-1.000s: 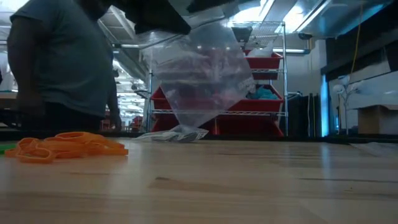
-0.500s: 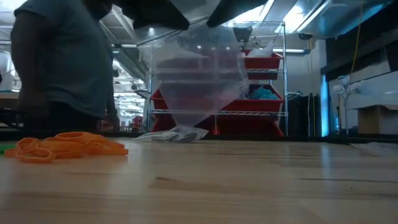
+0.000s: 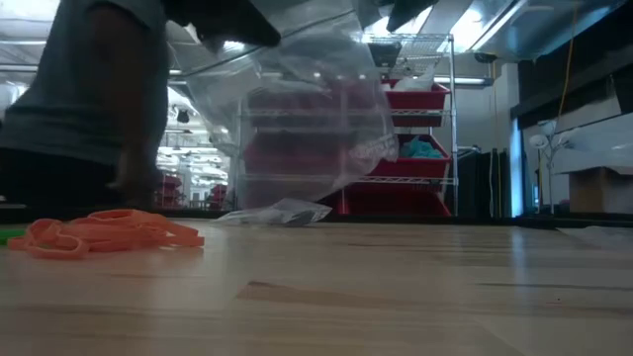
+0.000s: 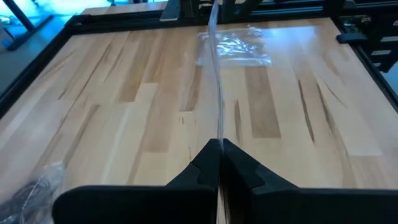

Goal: Sort rubber bands
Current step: Open the transparent zip bag

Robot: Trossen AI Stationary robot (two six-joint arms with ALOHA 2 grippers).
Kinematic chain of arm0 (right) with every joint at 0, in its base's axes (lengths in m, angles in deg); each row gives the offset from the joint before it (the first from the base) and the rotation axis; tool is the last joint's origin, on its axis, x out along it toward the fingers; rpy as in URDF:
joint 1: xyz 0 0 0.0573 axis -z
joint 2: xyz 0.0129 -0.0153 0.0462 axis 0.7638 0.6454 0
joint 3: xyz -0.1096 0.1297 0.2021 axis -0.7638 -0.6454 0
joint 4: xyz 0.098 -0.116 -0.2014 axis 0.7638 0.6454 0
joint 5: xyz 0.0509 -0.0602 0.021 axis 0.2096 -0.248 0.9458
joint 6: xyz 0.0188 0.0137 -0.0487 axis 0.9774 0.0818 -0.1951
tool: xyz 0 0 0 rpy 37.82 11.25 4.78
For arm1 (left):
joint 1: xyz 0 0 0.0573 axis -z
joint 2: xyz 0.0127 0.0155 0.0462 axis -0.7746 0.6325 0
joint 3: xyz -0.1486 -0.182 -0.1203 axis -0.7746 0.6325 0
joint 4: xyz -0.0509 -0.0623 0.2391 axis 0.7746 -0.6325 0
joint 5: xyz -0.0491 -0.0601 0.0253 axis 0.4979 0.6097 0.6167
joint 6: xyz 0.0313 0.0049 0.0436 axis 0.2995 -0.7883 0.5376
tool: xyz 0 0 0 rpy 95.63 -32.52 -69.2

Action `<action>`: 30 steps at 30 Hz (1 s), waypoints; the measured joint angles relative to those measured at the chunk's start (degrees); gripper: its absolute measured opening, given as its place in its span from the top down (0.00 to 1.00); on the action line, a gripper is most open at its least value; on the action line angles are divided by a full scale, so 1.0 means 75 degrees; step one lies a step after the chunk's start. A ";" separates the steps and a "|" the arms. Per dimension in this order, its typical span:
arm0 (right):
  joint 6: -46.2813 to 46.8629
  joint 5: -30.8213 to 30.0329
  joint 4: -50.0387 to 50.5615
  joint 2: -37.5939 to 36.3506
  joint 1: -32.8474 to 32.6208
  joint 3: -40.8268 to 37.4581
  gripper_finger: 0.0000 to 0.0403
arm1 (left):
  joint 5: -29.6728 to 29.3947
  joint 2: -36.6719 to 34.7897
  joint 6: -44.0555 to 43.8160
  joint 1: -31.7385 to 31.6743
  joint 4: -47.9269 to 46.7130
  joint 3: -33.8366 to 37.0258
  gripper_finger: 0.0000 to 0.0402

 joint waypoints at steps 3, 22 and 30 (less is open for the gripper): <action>-0.0239 0.0772 -0.0736 0.0029 0.0300 -0.0135 0.77 | 0.0000 0.0000 0.0026 0.0009 -0.0002 0.0000 1.00; -0.0582 0.1520 -0.2177 0.0079 0.0673 -0.0522 0.96 | 0.0009 0.0003 -0.0235 -0.0009 0.0075 0.0000 1.00; -0.0689 0.1201 -0.2092 0.0079 0.0652 -0.0522 0.99 | 0.0020 -0.0167 -0.0154 -0.0014 0.0036 -0.0306 0.86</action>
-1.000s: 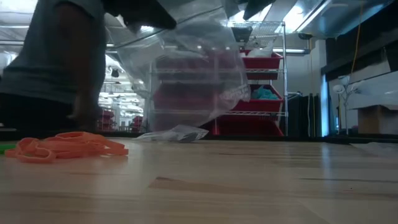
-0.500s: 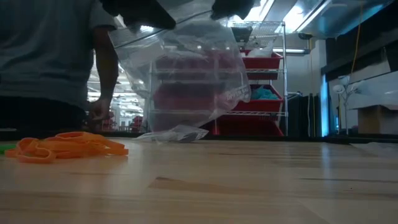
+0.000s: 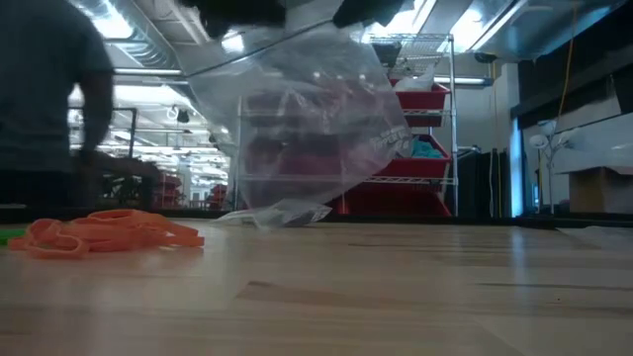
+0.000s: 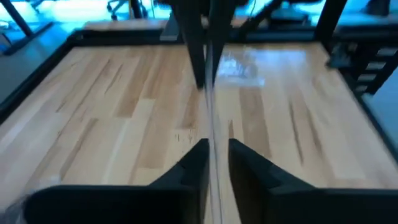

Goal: Sort rubber bands
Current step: Open the transparent zip bag

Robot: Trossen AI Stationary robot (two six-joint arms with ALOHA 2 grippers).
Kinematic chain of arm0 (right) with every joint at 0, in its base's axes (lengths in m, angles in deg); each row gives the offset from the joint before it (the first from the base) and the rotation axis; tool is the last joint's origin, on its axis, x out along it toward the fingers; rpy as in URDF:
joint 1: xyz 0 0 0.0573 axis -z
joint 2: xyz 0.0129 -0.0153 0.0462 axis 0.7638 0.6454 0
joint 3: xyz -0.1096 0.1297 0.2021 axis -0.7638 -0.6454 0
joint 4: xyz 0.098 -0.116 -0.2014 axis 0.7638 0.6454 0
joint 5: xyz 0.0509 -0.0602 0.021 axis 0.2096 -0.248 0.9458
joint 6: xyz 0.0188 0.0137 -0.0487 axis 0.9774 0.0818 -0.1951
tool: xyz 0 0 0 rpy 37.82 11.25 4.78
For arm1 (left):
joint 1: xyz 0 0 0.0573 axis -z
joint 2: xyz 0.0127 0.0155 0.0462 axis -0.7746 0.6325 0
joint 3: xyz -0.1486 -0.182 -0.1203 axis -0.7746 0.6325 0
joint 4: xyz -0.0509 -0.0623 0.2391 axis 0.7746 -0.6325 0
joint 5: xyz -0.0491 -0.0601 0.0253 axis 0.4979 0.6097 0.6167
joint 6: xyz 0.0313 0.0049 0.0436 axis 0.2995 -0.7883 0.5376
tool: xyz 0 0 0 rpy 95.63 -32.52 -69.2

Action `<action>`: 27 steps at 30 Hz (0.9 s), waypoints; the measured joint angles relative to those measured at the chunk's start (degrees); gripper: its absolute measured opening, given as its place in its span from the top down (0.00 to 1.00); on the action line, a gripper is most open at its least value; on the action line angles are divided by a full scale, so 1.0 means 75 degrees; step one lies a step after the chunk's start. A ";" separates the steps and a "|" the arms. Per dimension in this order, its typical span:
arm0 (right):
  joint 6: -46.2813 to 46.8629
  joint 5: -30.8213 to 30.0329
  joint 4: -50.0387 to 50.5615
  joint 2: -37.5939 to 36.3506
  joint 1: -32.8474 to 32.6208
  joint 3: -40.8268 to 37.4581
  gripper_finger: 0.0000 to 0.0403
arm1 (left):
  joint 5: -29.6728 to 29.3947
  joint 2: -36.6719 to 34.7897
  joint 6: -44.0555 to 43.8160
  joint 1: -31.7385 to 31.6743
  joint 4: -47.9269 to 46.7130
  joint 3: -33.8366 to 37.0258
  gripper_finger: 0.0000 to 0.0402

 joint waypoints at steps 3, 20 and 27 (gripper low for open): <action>-0.0003 -0.0172 0.0089 0.0000 -0.0075 -0.0029 1.00 | -0.0001 -0.0308 -0.0234 0.0020 -0.0462 -0.0325 0.79; -0.1379 -0.2183 -0.4412 0.1005 -0.0920 -0.1888 1.00 | 0.0314 -0.0936 -0.2428 0.0300 -0.2434 -0.0094 0.70; -0.1547 -0.2326 -0.4776 0.1399 -0.0899 -0.1871 1.00 | 0.0400 -0.0448 -0.2458 0.0483 -0.2338 0.0270 0.70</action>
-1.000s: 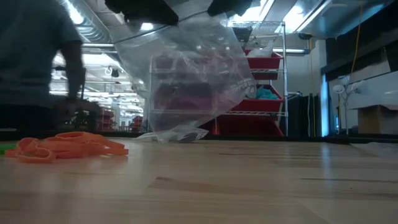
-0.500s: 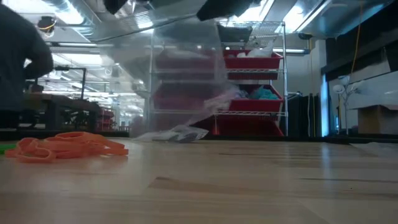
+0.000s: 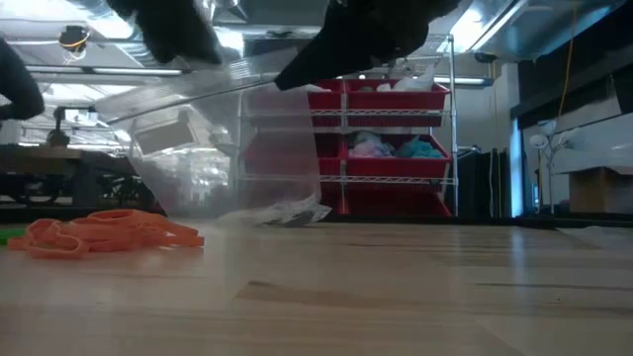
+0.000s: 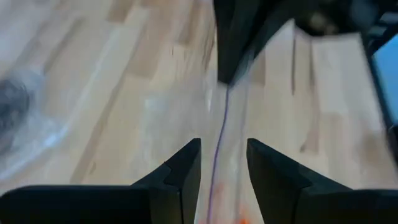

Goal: Sort rubber bands
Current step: Open the transparent zip bag

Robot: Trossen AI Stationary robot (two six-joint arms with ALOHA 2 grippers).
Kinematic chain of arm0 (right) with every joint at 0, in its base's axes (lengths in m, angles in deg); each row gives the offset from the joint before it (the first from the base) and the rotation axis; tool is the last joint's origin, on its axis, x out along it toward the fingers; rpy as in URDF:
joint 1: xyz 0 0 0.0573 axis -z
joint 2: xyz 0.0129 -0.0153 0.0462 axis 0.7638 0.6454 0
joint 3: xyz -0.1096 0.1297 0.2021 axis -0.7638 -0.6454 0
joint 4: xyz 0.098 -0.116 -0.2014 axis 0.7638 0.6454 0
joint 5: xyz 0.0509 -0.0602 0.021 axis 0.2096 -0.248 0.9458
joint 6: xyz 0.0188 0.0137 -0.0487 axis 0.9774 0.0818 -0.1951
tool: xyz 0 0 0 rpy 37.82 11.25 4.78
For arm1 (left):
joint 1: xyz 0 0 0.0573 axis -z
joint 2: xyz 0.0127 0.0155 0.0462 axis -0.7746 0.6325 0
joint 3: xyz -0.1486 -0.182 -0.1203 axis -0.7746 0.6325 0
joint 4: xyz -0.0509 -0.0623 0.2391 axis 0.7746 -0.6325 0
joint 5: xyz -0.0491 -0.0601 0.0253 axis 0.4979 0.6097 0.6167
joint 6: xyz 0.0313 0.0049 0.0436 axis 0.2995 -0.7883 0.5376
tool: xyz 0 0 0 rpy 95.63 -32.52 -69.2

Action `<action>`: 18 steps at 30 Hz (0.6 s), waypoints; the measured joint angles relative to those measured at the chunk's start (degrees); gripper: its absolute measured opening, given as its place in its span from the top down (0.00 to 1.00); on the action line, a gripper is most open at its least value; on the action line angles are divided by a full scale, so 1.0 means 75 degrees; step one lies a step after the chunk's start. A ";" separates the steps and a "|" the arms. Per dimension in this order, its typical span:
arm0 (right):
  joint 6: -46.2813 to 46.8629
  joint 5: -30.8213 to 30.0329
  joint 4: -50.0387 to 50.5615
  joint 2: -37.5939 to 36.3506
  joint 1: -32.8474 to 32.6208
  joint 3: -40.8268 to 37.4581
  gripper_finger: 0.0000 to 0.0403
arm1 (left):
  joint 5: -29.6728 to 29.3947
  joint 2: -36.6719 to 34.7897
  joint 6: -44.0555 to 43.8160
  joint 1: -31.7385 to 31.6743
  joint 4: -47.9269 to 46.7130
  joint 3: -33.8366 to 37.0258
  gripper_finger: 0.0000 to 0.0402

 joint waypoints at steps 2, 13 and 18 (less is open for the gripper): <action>-0.0003 -0.0008 0.0003 0.0003 0.0000 0.0000 1.00 | 0.0003 0.0114 -0.0018 0.0078 0.0035 0.0008 0.70; -0.0003 0.0003 -0.0201 0.0003 0.0000 0.0003 1.00 | -0.0010 0.0533 0.0056 0.0124 0.0101 0.0002 0.70; -0.0003 0.0003 -0.0187 0.0003 0.0000 0.0003 1.00 | -0.0018 0.0399 0.0082 0.0123 0.0638 -0.0089 0.70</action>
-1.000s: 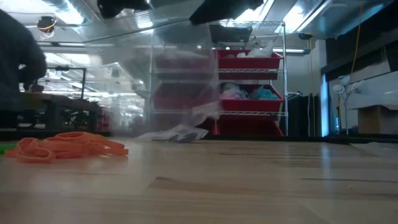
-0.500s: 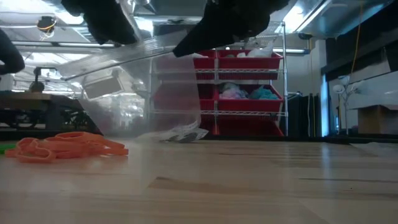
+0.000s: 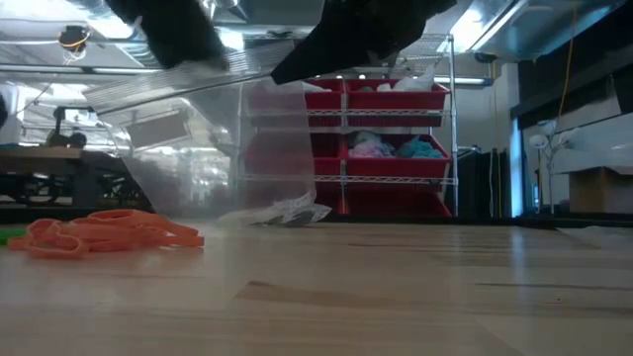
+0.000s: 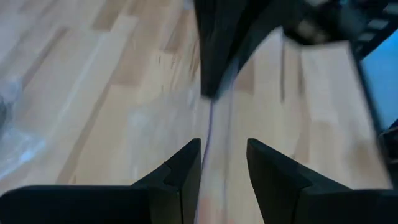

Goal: Sort rubber bands
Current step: Open the transparent zip bag

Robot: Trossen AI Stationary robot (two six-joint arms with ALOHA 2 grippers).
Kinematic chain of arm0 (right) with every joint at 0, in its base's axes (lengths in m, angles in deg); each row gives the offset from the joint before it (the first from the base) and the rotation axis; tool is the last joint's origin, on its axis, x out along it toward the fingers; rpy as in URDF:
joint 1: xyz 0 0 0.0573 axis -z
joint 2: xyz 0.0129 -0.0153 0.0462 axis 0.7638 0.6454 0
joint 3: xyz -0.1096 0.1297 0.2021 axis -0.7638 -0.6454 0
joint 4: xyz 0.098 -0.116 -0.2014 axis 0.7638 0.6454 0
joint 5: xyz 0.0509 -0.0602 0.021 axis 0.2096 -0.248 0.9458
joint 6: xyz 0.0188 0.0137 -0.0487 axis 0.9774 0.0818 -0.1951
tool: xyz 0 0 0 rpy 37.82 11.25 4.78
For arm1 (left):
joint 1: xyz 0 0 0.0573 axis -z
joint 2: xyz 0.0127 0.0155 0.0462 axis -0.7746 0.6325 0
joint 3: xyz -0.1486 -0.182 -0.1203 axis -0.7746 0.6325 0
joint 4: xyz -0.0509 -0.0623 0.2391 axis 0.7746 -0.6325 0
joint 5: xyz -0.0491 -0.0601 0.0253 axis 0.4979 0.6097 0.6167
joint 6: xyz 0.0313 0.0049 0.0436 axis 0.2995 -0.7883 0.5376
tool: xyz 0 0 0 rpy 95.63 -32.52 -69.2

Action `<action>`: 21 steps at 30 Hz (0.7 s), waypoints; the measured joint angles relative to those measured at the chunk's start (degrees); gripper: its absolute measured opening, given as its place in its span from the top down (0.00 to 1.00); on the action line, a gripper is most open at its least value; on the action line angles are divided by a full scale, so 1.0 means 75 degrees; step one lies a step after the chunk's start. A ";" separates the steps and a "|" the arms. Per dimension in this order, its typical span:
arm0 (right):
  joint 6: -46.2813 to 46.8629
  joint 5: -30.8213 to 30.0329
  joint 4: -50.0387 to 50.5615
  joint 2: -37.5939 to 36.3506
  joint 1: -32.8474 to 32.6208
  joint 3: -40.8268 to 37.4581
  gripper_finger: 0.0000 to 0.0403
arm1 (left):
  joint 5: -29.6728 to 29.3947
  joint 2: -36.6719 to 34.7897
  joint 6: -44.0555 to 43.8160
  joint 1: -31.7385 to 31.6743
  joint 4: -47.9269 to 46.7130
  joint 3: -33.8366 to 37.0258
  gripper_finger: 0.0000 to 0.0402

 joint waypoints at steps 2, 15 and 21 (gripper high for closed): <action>0.0000 0.0003 -0.0005 0.0000 0.0000 0.0000 1.00 | -0.0129 -0.0062 0.0177 -0.0018 0.0075 -0.0098 0.70; 0.0020 0.0006 -0.0010 0.0000 0.0002 0.0006 1.00 | -0.0299 0.0070 0.0291 -0.0156 0.0177 -0.0029 0.70; 0.0026 0.0003 -0.0012 0.0003 0.0003 0.0006 1.00 | -0.0284 0.0101 0.0345 -0.0154 0.0257 -0.0029 0.70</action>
